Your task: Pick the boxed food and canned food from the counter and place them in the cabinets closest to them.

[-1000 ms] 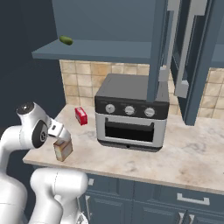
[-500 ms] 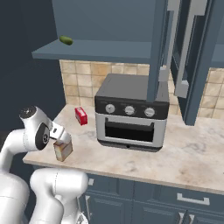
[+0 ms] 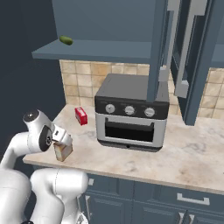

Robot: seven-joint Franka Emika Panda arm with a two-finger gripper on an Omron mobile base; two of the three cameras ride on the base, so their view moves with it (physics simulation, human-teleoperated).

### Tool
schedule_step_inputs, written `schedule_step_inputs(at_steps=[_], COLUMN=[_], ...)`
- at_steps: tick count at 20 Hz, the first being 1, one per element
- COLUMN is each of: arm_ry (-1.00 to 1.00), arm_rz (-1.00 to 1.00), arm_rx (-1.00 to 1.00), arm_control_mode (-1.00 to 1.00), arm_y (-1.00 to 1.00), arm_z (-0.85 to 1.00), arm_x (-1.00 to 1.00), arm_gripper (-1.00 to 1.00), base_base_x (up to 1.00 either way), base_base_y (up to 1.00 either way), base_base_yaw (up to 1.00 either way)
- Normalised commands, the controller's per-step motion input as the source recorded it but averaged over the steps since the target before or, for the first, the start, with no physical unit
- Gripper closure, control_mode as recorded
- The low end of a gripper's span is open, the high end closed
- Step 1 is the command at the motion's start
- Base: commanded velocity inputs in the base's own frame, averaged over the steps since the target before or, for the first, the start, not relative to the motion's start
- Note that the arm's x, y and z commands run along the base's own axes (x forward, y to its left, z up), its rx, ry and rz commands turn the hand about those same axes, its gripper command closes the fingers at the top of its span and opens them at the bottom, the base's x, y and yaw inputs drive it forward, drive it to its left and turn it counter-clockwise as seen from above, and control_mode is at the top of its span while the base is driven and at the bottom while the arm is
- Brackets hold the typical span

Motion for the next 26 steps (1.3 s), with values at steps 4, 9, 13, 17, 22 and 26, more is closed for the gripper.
schedule_step_inputs(at_steps=[4, 9, 13, 17, 22, 26], arm_ry=[0.00, 0.00, 0.00, 0.00, 0.00, 0.00], arm_rz=[-0.02, -0.02, -0.02, -0.02, -0.02, -0.01], arm_rx=[0.00, 0.00, 0.00, 0.00, 0.00, 0.00], arm_control_mode=[-1.00, -1.00, -1.00, -1.00, -1.00, -1.00], arm_y=[0.01, 0.01, 0.00, 0.00, 0.00, 0.00], arm_z=[-0.22, -0.21, -0.22, -0.24, -0.25, -0.20], arm_x=[0.10, 0.09, 0.08, 0.03, 0.00, 0.00], arm_gripper=[-1.00, -1.00, -1.00, -1.00, -1.00, 1.00], base_base_x=[0.00, 0.00, 0.00, 0.00, 0.00, 0.00], base_base_y=[0.00, 0.00, 0.00, 0.00, 0.00, 0.00], base_base_yaw=[0.00, 0.00, 0.00, 0.00, 0.00, 0.00])
